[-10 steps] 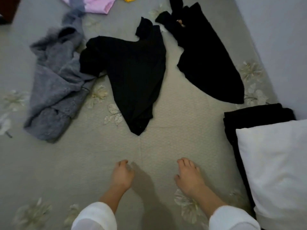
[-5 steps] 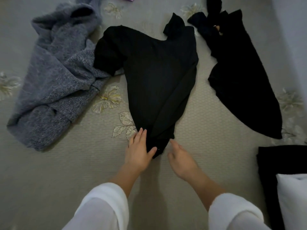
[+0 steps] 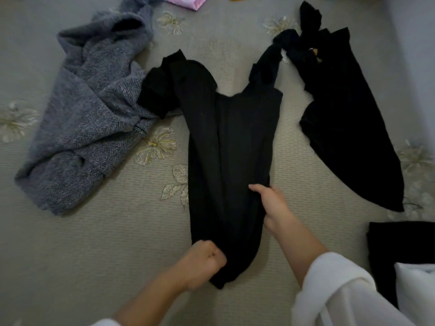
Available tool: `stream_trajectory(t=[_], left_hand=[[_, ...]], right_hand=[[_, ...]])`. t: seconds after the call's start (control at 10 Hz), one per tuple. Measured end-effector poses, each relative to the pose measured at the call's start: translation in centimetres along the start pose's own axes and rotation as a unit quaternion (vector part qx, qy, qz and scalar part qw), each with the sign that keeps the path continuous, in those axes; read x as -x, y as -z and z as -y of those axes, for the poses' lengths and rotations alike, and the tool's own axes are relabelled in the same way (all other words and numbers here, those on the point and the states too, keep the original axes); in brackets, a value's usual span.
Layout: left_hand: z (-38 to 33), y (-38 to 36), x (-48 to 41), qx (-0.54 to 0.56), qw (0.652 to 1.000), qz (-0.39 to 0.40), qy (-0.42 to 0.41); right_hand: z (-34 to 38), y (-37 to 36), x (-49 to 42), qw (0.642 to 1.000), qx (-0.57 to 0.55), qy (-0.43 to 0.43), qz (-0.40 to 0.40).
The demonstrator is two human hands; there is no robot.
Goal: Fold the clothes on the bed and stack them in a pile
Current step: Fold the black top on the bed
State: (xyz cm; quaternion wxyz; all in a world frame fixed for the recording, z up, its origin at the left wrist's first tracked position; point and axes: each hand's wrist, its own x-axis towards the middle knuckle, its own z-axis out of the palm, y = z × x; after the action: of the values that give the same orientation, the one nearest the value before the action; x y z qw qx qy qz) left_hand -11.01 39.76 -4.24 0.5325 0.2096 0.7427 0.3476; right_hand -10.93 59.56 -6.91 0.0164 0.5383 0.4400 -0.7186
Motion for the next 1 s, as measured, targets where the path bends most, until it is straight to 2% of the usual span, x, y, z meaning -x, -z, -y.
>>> stream_trajectory(t=[0.1, 0.2, 0.3, 0.4, 0.5, 0.6, 0.7, 0.8, 0.9, 1.0], left_hand=[[1.2, -0.6, 2.0, 0.015, 0.983, 0.092, 0.158], [3.6, -2.9, 3.1, -0.108, 0.945, 0.207, 0.229], [6.1, -6.1, 4.7, -0.174, 0.85, 0.37, 0.332], [7.7, -8.7, 6.0, -0.148, 0.831, 0.415, 0.338], [8.7, -9.2, 5.7, -0.164, 0.97, 0.085, 0.16], [8.0, -7.8, 4.1, -0.2, 0.95, -0.234, 0.056], [7.2, -7.0, 3.3, -0.185, 0.954, -0.206, 0.115], [8.1, -8.2, 4.4, -0.261, 0.945, -0.139, 0.142], [9.9, -8.6, 7.0, -0.413, 0.868, -0.128, 0.245], [11.9, -8.2, 10.8, -0.419, 0.84, 0.032, 0.343]], right_hand=[[-1.9, 1.0, 1.6, 1.0, 0.002, -0.005, -0.008], [-6.2, 4.1, 3.9, 0.986, 0.156, 0.043, -0.036], [-12.3, 9.3, 6.5, 0.898, 0.439, -0.037, 0.017], [-17.3, 13.8, 9.7, 0.788, 0.582, -0.182, 0.078], [-19.1, 15.8, 10.7, 0.841, 0.519, -0.149, 0.038], [-17.6, 15.6, 10.0, 0.906, 0.417, -0.022, -0.065], [-15.8, 14.3, 9.6, 0.913, 0.399, 0.045, -0.068], [-15.3, 14.1, 9.8, 0.855, 0.513, 0.044, -0.066], [-14.3, 15.8, 11.2, 0.78, 0.624, -0.043, -0.014], [-13.6, 17.7, 13.0, 0.692, 0.689, -0.191, 0.097]])
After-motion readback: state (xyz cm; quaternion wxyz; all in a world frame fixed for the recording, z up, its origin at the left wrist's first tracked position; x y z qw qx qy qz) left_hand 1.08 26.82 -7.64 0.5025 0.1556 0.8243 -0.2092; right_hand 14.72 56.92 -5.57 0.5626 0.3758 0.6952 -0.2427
